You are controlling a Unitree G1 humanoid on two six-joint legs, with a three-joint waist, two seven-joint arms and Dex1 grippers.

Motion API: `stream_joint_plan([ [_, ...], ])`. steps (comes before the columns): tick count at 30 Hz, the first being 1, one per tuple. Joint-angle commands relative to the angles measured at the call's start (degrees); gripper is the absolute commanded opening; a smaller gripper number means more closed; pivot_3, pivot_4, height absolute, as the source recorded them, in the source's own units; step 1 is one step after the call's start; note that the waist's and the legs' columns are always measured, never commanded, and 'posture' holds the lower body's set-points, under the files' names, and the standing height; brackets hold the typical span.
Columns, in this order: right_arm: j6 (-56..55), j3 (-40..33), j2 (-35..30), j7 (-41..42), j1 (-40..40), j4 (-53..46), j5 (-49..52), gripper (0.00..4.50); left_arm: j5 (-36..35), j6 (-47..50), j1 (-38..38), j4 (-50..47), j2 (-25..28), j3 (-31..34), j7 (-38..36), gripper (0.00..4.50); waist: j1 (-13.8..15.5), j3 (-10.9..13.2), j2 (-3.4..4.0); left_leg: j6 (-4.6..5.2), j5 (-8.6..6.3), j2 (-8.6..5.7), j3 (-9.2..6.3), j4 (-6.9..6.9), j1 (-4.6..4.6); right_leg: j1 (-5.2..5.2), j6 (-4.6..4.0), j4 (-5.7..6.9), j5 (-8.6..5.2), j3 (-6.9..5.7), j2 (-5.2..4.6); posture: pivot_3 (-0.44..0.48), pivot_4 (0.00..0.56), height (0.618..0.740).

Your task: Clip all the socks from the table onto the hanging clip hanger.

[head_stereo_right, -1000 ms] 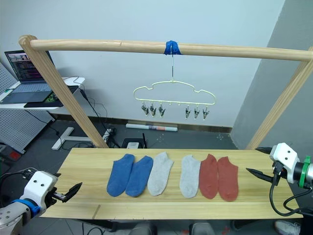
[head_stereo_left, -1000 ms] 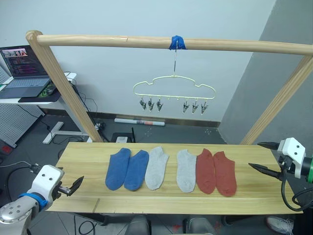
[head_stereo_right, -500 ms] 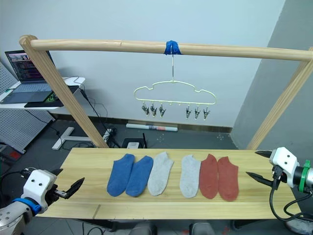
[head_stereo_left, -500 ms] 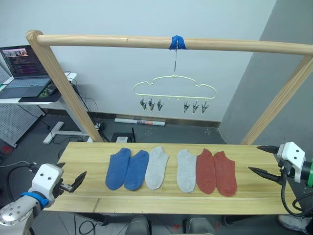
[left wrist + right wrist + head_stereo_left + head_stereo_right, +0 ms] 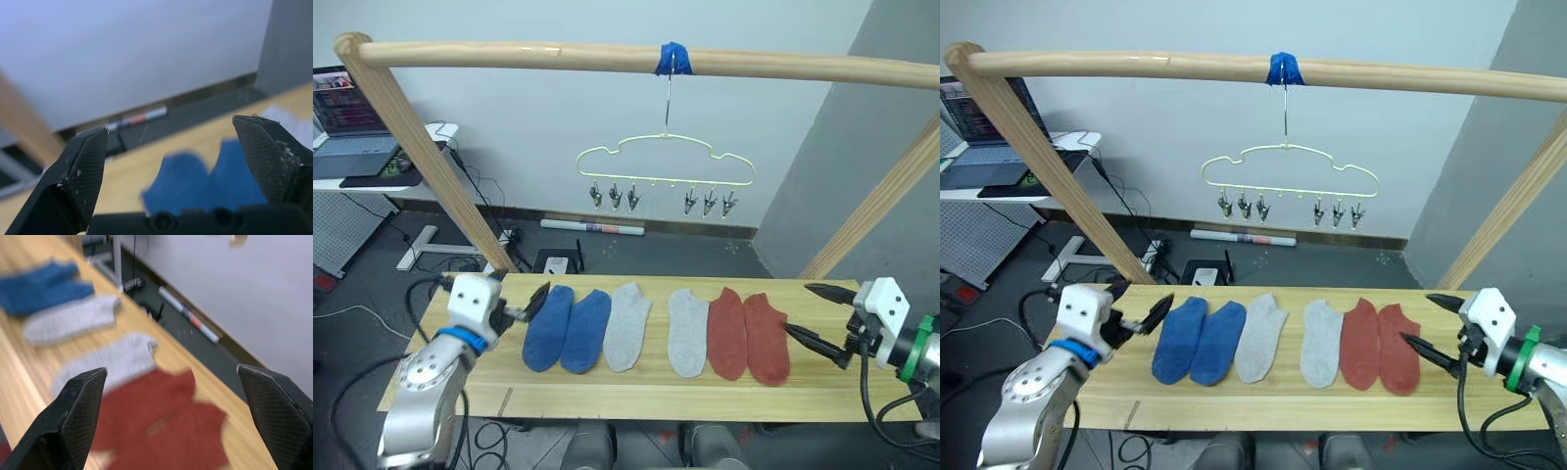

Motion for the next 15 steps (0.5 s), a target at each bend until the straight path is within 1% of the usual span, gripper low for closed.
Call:
stream_joint_plan([
  [1,4.60,1.01,1.34,-5.59,-4.07,-6.66,1.97,4.48,-1.12,0.94,-4.24,-0.80,-1.39,-0.49,1.96,4.50,-0.77,0.65,-0.04,0.00,0.00,-0.01,-0.01,0.00,-0.02,0.00,0.10,-0.01,0.06,0.00,0.00,-0.143,0.248,0.740],
  [3,6.31,2.20,2.03,-7.46,-6.77,-8.35,2.07,4.48,-1.61,1.75,-6.69,-0.27,-2.03,-1.14,2.05,4.50,-1.16,1.61,-0.18,0.00,0.00,-0.02,-0.01,0.02,-0.07,-0.04,0.16,-0.04,0.08,0.01,0.00,-0.149,0.259,0.740],
  [5,7.98,2.97,2.55,-8.55,-9.40,-8.82,2.54,4.48,-1.68,2.02,-8.97,0.69,-2.62,-1.56,2.01,4.50,-1.33,1.97,-0.18,0.01,0.01,-0.03,-0.03,0.06,-0.29,-0.24,0.22,-0.03,0.13,0.01,0.01,-0.154,0.266,0.740],
  [7,8.39,4.51,2.95,-8.85,-12.43,-8.77,2.56,4.48,-1.86,1.80,-12.75,3.27,-3.76,-1.94,2.36,4.50,-1.46,2.67,-0.31,0.01,0.01,-0.05,-0.05,0.06,-0.34,-0.27,0.23,-0.04,0.13,-0.01,0.00,-0.164,0.278,0.740],
  [11,9.35,5.84,3.74,-9.46,-14.39,-9.67,3.19,4.48,-1.91,0.57,-17.47,7.28,-5.62,-1.95,2.49,4.50,-1.69,3.50,-0.37,0.01,0.01,-0.08,-0.14,0.05,-0.54,-0.44,0.20,-0.04,0.16,-0.08,-0.01,-0.184,0.291,0.740],
  [15,9.95,5.94,4.20,-9.58,-13.72,-11.28,3.27,4.50,-1.51,-0.98,-20.35,10.08,-7.03,-2.98,1.65,3.69,-2.17,4.08,-0.51,0.01,0.01,-0.12,-0.11,0.03,-0.73,-0.61,0.07,-0.03,0.25,-0.07,-0.08,-0.203,0.299,0.740],
])
